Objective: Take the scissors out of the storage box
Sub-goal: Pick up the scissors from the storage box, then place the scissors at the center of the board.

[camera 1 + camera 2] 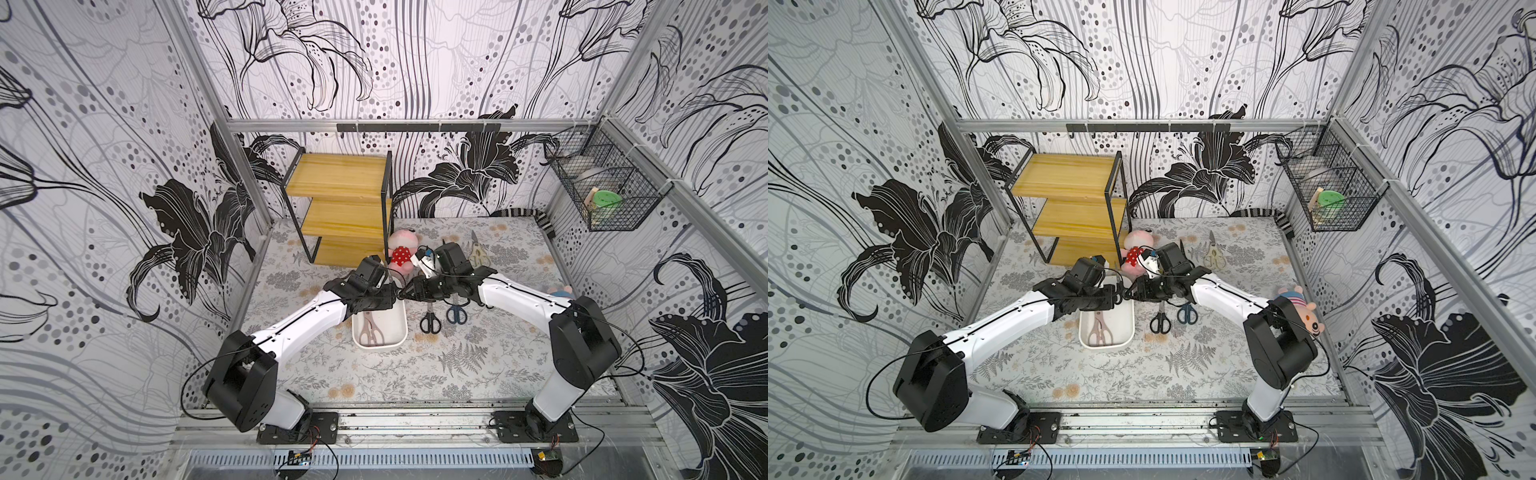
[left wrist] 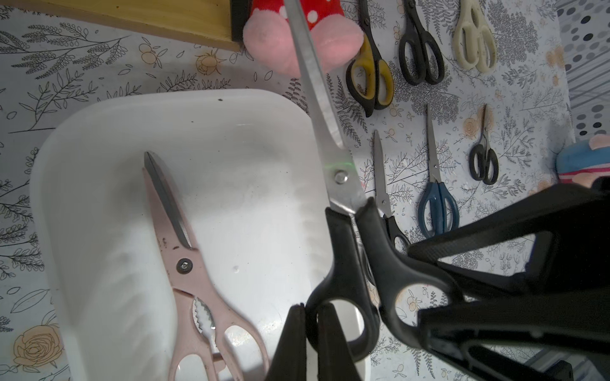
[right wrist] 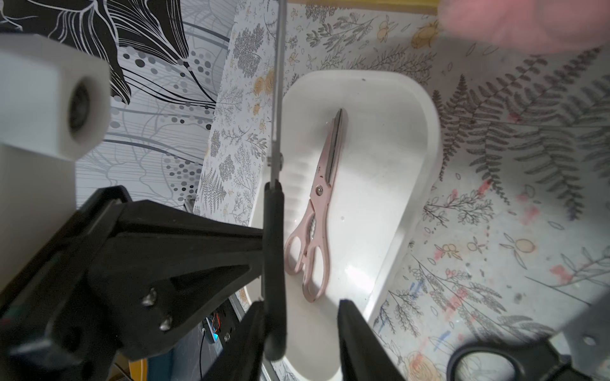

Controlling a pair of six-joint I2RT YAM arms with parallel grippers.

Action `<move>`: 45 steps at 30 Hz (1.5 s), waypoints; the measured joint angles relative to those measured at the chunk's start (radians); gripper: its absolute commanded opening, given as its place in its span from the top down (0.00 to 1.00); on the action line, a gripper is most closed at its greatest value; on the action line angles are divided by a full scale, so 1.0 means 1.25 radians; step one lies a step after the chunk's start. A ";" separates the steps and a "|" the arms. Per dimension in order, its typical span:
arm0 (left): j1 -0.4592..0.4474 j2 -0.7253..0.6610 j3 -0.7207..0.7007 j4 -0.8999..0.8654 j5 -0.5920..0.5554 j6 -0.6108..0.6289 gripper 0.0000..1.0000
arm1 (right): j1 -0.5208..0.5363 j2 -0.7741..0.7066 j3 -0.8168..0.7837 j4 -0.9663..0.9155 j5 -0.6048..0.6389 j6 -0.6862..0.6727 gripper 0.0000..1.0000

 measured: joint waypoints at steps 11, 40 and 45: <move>0.000 0.000 -0.002 0.011 0.003 -0.014 1.00 | 0.003 0.000 0.000 0.024 -0.014 0.004 0.86; 0.080 -0.144 -0.069 0.105 -0.060 -0.051 0.47 | 0.003 -0.290 -0.230 -0.200 0.153 0.087 0.95; 0.085 -0.137 -0.070 0.164 -0.057 -0.062 0.48 | 0.003 -0.441 -0.317 -0.273 0.167 0.184 0.99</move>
